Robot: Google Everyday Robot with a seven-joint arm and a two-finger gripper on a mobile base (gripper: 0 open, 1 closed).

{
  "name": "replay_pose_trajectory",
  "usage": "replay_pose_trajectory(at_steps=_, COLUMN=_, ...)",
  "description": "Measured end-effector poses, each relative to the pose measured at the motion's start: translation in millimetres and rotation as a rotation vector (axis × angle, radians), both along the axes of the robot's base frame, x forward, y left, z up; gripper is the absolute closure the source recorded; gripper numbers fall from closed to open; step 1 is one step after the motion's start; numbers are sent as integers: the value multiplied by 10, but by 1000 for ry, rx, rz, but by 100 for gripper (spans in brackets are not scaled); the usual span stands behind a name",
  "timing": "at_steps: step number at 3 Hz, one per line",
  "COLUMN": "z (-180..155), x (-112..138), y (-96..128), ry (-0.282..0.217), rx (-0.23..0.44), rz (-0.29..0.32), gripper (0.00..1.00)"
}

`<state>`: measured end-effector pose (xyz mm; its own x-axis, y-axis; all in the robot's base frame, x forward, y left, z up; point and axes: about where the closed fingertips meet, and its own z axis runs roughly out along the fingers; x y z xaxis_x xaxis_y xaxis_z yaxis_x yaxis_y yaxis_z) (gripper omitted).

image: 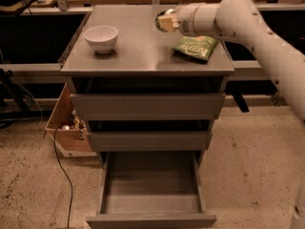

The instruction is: Place green can into bottom drawer

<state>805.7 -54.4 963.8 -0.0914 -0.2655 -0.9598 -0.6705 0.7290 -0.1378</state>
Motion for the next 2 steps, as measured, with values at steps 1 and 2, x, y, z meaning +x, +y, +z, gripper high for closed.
replay_pose_trajectory(at_steps=1, z=-21, x=-405, y=-268, ry=22, rx=31, rz=45, gripper=100)
replay_pose_trajectory(at_steps=2, z=-220, x=-833, y=-582, ry=62, rx=97, rz=91, gripper=100)
